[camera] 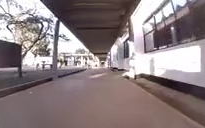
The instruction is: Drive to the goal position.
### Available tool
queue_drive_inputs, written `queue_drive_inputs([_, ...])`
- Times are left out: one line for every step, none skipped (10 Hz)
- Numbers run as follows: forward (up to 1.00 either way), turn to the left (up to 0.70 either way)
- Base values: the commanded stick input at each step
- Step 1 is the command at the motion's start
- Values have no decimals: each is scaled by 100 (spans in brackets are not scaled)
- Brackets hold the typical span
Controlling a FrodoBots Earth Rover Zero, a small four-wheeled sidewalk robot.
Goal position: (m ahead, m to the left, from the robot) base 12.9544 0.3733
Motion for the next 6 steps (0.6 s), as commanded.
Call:
queue_drive_inputs([70, 0])
queue_drive_inputs([70, 0])
queue_drive_inputs([70, 0])
queue_drive_inputs([70, 0])
queue_drive_inputs([70, 0])
queue_drive_inputs([70, 0])
